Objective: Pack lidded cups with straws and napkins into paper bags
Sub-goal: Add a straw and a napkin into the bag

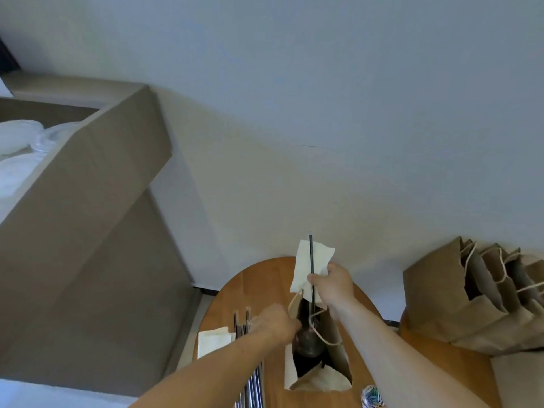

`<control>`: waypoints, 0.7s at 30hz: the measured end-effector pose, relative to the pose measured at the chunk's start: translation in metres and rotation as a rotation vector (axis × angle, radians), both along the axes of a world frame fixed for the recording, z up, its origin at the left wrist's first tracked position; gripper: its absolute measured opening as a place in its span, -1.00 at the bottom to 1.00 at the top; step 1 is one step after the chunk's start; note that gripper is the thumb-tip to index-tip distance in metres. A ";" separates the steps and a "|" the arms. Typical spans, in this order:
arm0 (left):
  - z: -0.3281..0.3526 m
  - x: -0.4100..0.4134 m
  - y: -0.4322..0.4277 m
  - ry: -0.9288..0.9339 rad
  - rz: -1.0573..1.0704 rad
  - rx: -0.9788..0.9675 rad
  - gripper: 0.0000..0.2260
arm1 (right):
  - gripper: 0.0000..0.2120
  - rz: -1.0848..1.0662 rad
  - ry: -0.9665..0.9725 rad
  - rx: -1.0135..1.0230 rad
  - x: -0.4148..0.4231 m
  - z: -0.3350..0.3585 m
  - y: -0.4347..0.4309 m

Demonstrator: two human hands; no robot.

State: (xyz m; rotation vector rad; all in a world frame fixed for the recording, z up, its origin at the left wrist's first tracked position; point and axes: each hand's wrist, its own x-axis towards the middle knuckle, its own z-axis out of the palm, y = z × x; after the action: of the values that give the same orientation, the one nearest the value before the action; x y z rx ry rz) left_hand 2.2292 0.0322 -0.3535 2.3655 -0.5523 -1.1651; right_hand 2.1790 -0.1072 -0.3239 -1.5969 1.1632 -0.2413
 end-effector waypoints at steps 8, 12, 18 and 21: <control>0.002 0.007 0.001 0.029 0.091 0.002 -0.72 | -0.91 0.495 0.504 -0.466 -0.027 -0.002 -0.001; -0.002 0.002 0.003 0.071 0.080 -0.004 -0.70 | -0.91 0.607 0.599 -0.486 -0.027 -0.011 0.014; -0.003 0.008 0.007 0.120 0.160 -0.058 -0.75 | -0.76 0.620 0.483 -0.476 -0.031 -0.036 0.034; -0.008 0.008 0.011 0.149 0.177 -0.083 -0.77 | -0.76 0.618 0.504 -0.364 -0.041 -0.057 0.034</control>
State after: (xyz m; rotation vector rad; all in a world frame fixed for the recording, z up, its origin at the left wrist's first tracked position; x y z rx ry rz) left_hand 2.2376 0.0428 -0.3619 2.1858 -0.3273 -1.2015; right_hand 2.1376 -0.0737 -0.3808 -2.3453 0.9555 0.3977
